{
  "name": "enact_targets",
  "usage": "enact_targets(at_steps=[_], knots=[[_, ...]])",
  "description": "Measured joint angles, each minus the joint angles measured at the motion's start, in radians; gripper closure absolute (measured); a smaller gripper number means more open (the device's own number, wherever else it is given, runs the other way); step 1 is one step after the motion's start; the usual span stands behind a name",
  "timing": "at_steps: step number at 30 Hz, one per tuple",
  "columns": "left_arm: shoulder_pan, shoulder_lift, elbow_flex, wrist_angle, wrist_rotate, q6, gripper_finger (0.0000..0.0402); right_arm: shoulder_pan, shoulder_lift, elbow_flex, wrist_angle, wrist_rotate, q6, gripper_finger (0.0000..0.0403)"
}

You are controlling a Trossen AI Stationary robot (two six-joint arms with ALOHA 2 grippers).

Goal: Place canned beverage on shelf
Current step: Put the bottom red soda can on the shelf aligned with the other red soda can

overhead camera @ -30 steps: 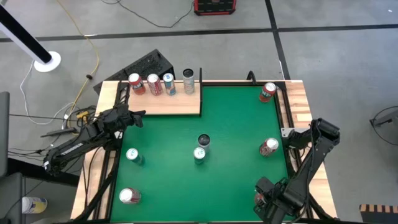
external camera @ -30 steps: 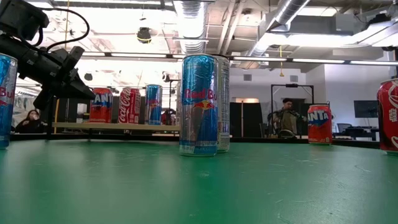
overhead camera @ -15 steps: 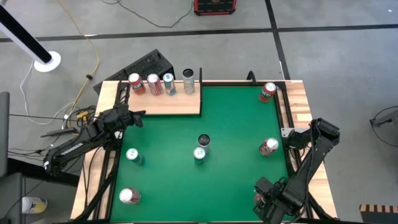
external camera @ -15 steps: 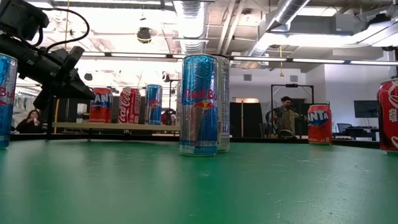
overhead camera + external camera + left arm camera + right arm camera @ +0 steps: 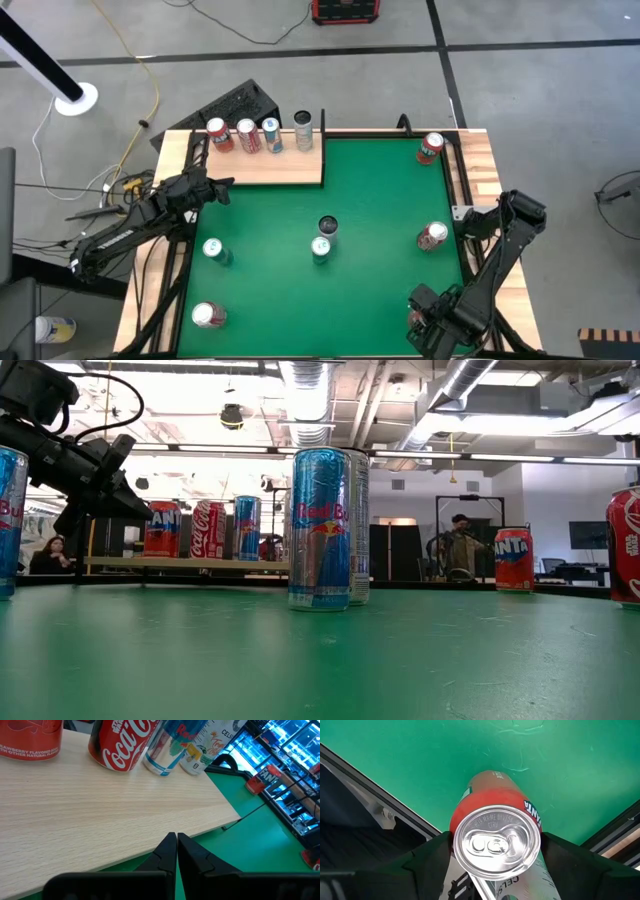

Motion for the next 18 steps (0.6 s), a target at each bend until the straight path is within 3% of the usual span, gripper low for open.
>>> enact_targets(at_steps=[18], knots=[[0.000,0.000,0.000,0.000,0.000,0.000,0.0402,-0.009,0.000,0.000,0.000,0.026,0.021,0.0078]])
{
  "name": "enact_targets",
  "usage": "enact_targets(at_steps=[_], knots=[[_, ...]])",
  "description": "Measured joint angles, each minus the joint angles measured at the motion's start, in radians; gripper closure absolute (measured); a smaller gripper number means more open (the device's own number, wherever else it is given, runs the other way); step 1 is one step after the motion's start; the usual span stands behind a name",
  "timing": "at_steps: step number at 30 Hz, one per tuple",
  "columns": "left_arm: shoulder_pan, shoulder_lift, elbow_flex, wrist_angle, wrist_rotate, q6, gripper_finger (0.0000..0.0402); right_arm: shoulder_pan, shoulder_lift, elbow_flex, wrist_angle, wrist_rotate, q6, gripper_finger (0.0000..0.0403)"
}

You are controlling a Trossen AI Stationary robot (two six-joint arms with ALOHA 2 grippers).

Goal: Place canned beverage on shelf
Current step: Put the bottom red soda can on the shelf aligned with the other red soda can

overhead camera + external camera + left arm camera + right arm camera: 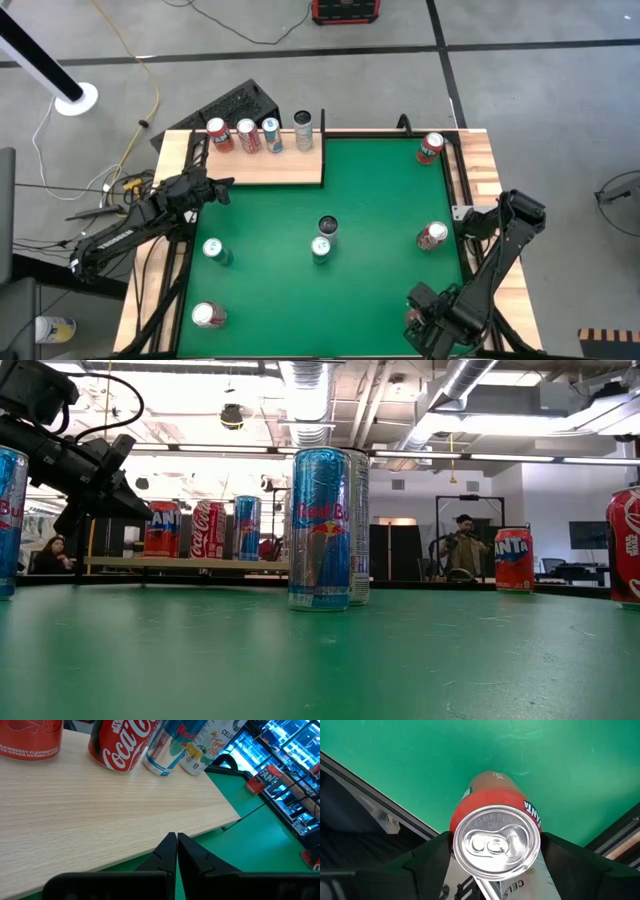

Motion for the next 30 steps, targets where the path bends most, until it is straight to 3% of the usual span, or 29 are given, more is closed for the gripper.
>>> enact_targets(at_steps=[12,30], knots=[[0.000,0.000,0.000,0.000,0.000,0.000,0.0402,-0.015,0.000,0.000,-0.013,0.102,-0.052,0.0093],[0.000,0.000,0.000,0.000,0.000,0.017,0.0402,-0.224,-0.001,0.000,-0.011,0.120,-0.367,0.0097]])
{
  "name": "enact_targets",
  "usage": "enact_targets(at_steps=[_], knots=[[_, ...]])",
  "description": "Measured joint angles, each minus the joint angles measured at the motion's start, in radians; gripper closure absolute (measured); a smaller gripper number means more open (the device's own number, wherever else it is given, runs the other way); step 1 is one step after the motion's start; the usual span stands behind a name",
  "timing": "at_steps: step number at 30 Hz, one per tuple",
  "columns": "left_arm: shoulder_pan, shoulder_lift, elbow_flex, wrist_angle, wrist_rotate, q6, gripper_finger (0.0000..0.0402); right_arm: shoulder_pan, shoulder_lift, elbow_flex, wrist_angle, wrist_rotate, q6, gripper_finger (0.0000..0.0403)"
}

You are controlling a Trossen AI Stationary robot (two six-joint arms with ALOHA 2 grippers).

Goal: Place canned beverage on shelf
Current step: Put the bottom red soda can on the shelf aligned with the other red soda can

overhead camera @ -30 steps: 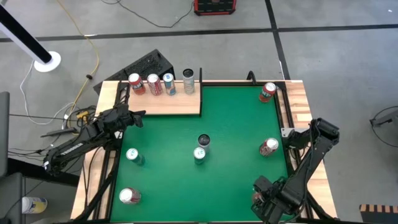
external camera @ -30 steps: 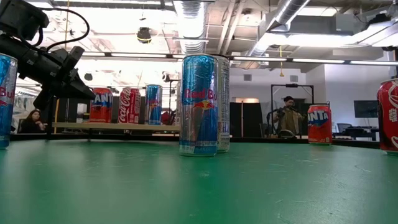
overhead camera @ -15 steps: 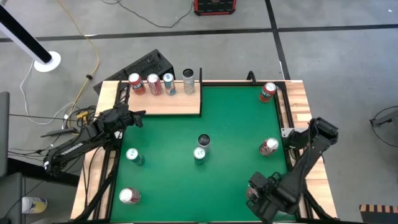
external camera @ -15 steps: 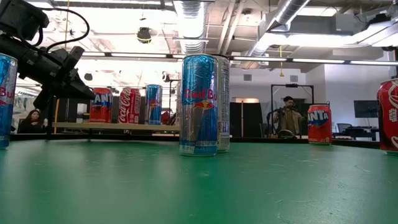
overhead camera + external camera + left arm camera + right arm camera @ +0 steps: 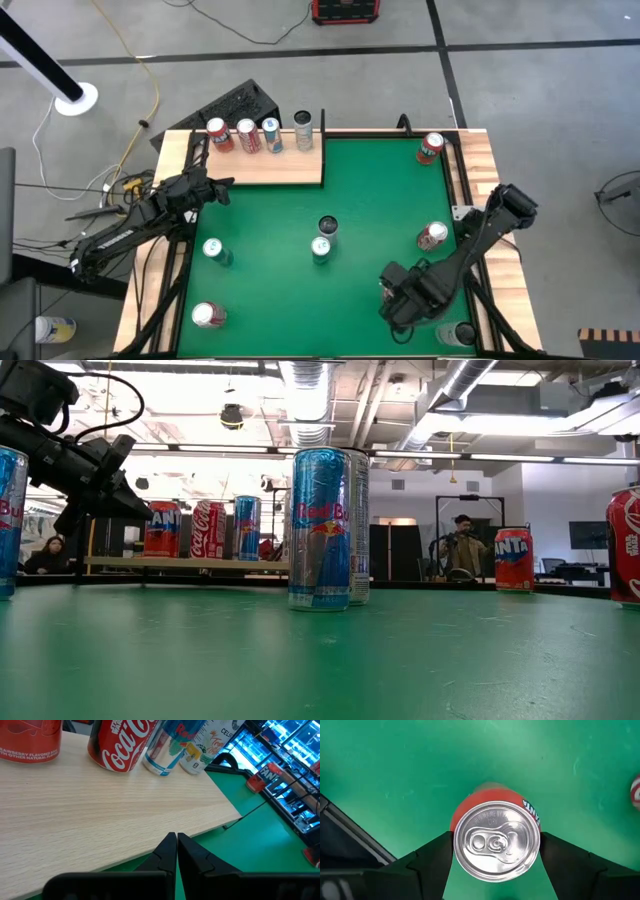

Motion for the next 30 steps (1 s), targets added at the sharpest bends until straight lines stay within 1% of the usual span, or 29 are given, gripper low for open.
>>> enact_targets(at_steps=[6,11,14,18,22,27,30], knots=[[0.000,0.000,0.000,0.001,0.000,-0.133,0.0402,-0.077,0.000,0.000,-0.003,0.055,-0.142,0.0097],[0.000,0.000,0.000,0.005,-0.043,-0.136,0.0402,-0.147,-0.001,0.000,-0.004,0.086,-0.276,0.0097],[0.000,0.000,0.000,0.010,-0.002,-0.113,0.0402,-0.199,-0.002,0.000,-0.004,0.094,-0.366,0.0097],[0.000,0.000,0.000,0.073,0.094,0.030,0.0402,-0.276,-0.003,0.000,-0.004,0.098,-0.489,0.0097],[0.000,0.000,0.000,0.133,0.153,0.092,0.0402,-0.340,-0.035,-0.002,-0.006,0.099,-0.581,0.0098],[-0.001,0.000,0.000,0.154,0.243,0.151,0.0402,-0.366,-0.108,-0.002,-0.016,0.095,-0.599,0.0103],[0.000,0.000,0.000,0.155,0.247,0.152,0.0402,-0.350,-0.153,-0.001,-0.018,0.100,-0.598,0.0114]])
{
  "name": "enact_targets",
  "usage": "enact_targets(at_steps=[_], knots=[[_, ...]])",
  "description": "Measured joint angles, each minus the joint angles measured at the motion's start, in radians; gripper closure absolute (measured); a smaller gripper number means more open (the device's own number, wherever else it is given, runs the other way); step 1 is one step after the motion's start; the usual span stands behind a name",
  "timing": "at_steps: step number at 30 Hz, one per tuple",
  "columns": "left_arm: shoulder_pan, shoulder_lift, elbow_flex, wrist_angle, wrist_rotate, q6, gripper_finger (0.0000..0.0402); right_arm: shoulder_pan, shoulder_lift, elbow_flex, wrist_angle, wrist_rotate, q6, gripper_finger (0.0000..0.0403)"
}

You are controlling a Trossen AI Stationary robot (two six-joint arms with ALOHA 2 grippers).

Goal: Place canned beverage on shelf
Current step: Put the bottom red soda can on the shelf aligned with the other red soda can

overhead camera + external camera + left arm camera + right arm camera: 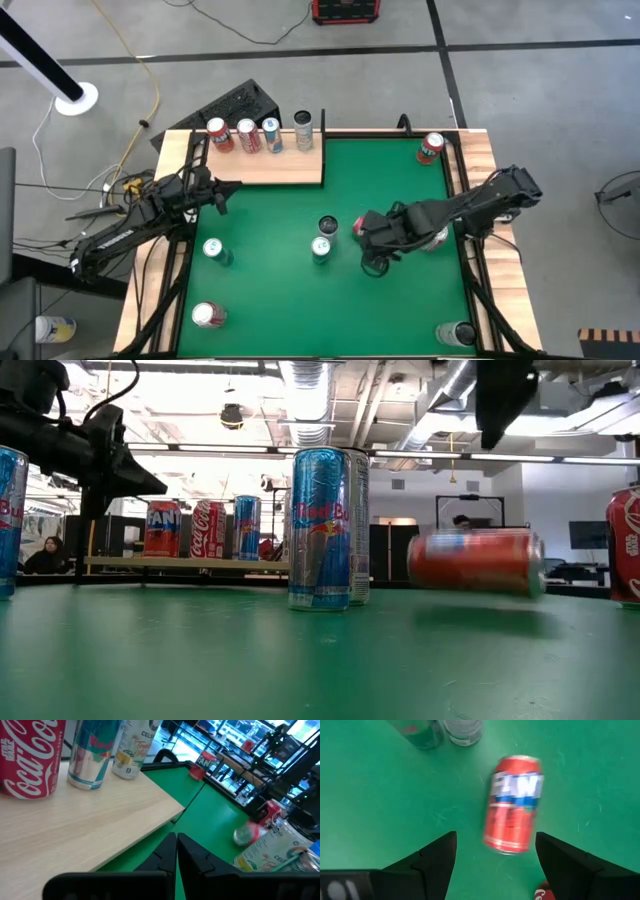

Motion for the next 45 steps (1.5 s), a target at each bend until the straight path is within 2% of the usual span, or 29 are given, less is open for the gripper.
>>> enact_targets(at_steps=[3,8,12,17,25,28,32,35,45], knots=[[0.000,0.000,0.000,-0.003,0.000,0.000,0.0402,0.026,-0.044,0.000,-0.005,0.031,0.033,0.0121],[0.000,0.000,0.000,0.028,0.016,-0.008,0.0402,0.095,-0.092,-0.010,-0.041,0.196,0.112,0.0122],[0.000,0.000,0.000,0.030,0.016,0.016,0.0390,0.069,-0.110,-0.117,0.002,0.219,0.127,0.0122],[0.000,0.000,0.000,0.031,0.014,0.049,0.0327,-0.093,-0.110,-0.227,0.050,0.130,0.031,0.0121],[0.000,0.000,0.000,0.030,0.094,0.046,0.0190,-0.503,-0.100,-0.297,0.143,-0.105,-0.281,0.0086],[0.000,0.000,0.000,0.024,0.100,0.043,0.0161,-0.627,-0.081,-0.315,0.155,-0.122,-0.365,0.0069],[0.000,0.000,0.000,0.018,0.090,0.044,0.0146,-0.751,-0.047,-0.347,0.189,-0.187,-0.440,0.0053],[0.000,0.000,0.000,0.015,0.089,0.054,0.0145,-0.785,0.005,-0.347,0.205,-0.251,-0.468,0.0049],[0.000,0.000,0.000,0.014,0.071,0.097,0.0145,-0.758,0.135,-0.271,0.176,-0.234,-0.545,0.0056]])
